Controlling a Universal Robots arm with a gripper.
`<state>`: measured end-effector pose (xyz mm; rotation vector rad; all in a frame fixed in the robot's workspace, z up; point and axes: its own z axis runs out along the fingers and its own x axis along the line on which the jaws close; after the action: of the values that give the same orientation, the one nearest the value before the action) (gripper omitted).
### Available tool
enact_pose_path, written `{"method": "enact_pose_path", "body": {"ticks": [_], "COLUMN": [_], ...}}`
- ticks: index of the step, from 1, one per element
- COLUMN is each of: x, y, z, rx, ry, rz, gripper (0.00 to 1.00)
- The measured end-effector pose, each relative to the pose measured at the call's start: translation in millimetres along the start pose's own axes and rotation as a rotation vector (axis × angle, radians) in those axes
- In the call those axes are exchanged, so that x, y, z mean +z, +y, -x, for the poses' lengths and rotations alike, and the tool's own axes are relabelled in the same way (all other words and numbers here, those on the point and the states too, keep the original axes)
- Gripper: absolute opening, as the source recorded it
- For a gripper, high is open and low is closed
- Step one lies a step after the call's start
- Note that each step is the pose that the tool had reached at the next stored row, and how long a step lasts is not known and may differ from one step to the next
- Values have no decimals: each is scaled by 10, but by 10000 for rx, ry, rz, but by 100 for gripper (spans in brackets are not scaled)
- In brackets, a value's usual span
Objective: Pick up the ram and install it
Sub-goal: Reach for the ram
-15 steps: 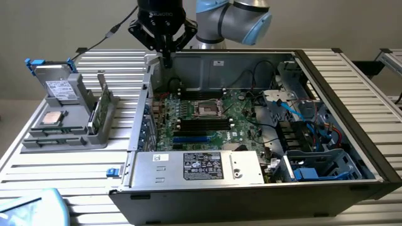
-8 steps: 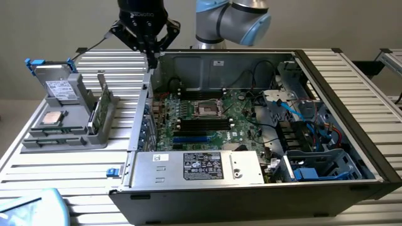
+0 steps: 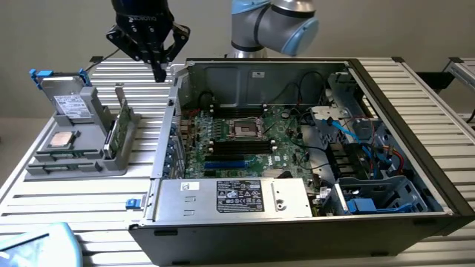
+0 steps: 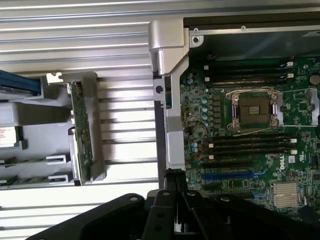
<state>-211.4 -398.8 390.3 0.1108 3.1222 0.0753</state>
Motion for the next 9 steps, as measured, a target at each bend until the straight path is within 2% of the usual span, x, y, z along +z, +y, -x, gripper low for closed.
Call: {"method": "enact_pose_path", "body": {"ticks": [9], "x": [11], "y": [-30], "z": [-409], "rx": [0], "ry": [1], "rz": [4], "gripper": [10]}}
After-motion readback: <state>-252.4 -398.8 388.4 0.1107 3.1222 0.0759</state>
